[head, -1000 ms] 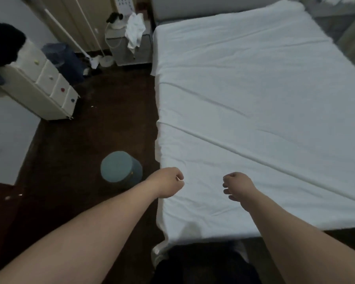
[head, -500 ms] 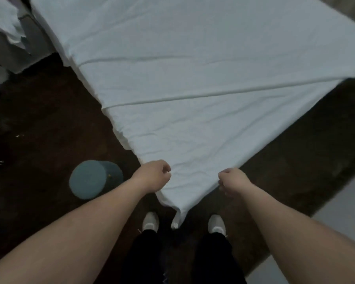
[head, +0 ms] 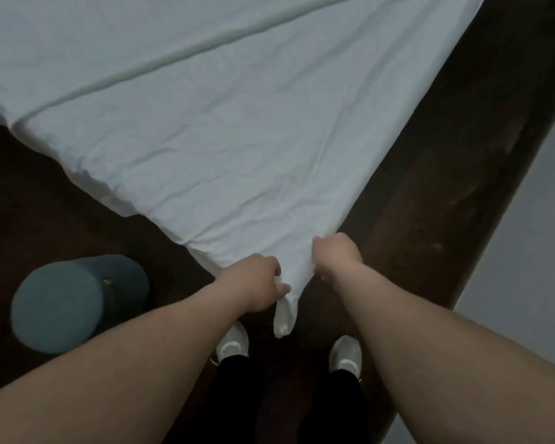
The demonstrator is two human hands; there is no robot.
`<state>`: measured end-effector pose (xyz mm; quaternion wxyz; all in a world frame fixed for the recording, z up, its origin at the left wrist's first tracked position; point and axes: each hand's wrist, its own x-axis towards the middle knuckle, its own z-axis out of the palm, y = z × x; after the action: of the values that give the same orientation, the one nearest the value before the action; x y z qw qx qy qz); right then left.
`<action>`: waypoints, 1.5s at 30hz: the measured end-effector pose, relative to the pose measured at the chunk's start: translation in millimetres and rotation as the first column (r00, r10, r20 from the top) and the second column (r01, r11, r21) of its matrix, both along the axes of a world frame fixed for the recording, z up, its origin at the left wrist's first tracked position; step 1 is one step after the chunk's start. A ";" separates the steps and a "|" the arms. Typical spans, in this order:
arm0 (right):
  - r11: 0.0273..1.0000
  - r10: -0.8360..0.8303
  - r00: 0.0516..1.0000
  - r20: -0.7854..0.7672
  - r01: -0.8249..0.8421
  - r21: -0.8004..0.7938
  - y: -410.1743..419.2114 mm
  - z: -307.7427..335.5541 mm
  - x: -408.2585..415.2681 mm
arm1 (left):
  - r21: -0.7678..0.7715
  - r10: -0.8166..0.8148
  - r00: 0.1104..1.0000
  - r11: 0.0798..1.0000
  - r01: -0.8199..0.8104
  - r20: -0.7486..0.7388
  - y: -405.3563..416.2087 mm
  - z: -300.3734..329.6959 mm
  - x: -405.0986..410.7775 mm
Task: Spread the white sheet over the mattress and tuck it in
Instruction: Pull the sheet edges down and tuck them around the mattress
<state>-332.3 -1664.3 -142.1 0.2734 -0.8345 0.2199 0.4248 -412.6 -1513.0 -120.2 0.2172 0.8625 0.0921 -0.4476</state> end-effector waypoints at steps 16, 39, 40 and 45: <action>0.972 0.197 0.959 0.202 -0.218 0.091 -29.7 -38.8 -18.4 | 0.283 -0.477 0.853 0.865 0.414 0.210 -33.1 -48.8 -7.6; 0.992 0.058 0.996 0.061 -0.064 0.106 -19.8 -45.5 -22.3 | 0.475 -0.285 0.910 0.872 0.116 0.302 -7.1 -35.2 -19.7; 0.994 0.080 0.991 0.110 -0.087 0.059 -15.6 -48.9 -24.6 | 0.468 -0.328 0.896 0.869 0.161 0.300 -4.6 -38.1 -19.6; 0.979 0.195 0.958 0.208 -0.202 0.010 -26.7 -47.6 -32.1 | 0.391 -0.408 0.876 0.873 0.292 0.257 0.3 -49.0 -15.5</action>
<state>-364.4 -1691.1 -189.6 0.2639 -0.8875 0.0987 0.3647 -428.1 -1512.7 -169.2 -0.0090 0.9517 -0.0296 -0.3056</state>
